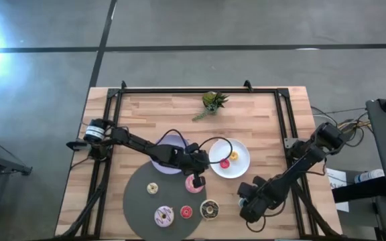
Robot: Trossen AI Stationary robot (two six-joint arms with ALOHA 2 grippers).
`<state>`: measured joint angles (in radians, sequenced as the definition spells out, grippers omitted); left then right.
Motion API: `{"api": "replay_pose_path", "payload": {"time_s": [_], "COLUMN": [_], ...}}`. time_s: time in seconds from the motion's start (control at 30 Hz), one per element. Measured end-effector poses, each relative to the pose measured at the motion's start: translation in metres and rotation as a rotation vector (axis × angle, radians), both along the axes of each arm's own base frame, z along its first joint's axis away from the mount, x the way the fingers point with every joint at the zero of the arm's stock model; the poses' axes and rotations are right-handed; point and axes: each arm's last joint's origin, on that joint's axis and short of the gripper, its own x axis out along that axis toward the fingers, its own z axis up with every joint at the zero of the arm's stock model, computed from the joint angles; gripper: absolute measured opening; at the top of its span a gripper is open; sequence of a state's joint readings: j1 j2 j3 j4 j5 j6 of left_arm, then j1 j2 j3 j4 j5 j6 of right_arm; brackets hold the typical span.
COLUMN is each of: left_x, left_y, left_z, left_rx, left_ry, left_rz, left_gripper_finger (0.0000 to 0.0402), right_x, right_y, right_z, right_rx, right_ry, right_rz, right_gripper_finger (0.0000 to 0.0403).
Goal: Pick & Place donuts
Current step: Put the small blue donut on the white plate, then put the small white donut on the white plate
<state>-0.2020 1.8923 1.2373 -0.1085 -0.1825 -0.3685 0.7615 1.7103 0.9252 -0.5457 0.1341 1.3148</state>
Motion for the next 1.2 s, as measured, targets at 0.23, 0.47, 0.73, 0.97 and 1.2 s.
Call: {"api": "replay_pose_path", "payload": {"time_s": [0.23,0.47,0.73,0.97,1.2], "left_x": [-0.005,-0.023,-0.071,-0.109,-0.122], "left_y": [0.004,0.012,0.025,0.031,0.035], "left_z": [0.008,0.026,0.022,0.015,0.012], "left_rx": [0.060,0.142,0.067,-0.056,-0.067], "left_ry": [0.001,-0.033,-0.061,-0.151,-0.187], "left_rz": [0.070,0.165,0.285,0.365,0.377], "left_gripper_finger": [0.0000,0.0000,0.0000,0.0000,0.0000], "right_x": [0.010,0.007,0.015,0.015,0.012], "right_y": [-0.021,-0.072,-0.118,-0.126,-0.118], "right_z": [0.018,0.052,0.024,0.025,0.028], "right_rx": [-0.015,-0.132,-0.059,-0.090,-0.112], "right_ry": [-0.081,-0.128,-0.078,-0.050,-0.047], "right_rz": [-0.077,-0.138,-0.172,-0.124,-0.061], "right_gripper_finger": [0.0018,0.0017,0.0035,0.0117,0.0178]}}
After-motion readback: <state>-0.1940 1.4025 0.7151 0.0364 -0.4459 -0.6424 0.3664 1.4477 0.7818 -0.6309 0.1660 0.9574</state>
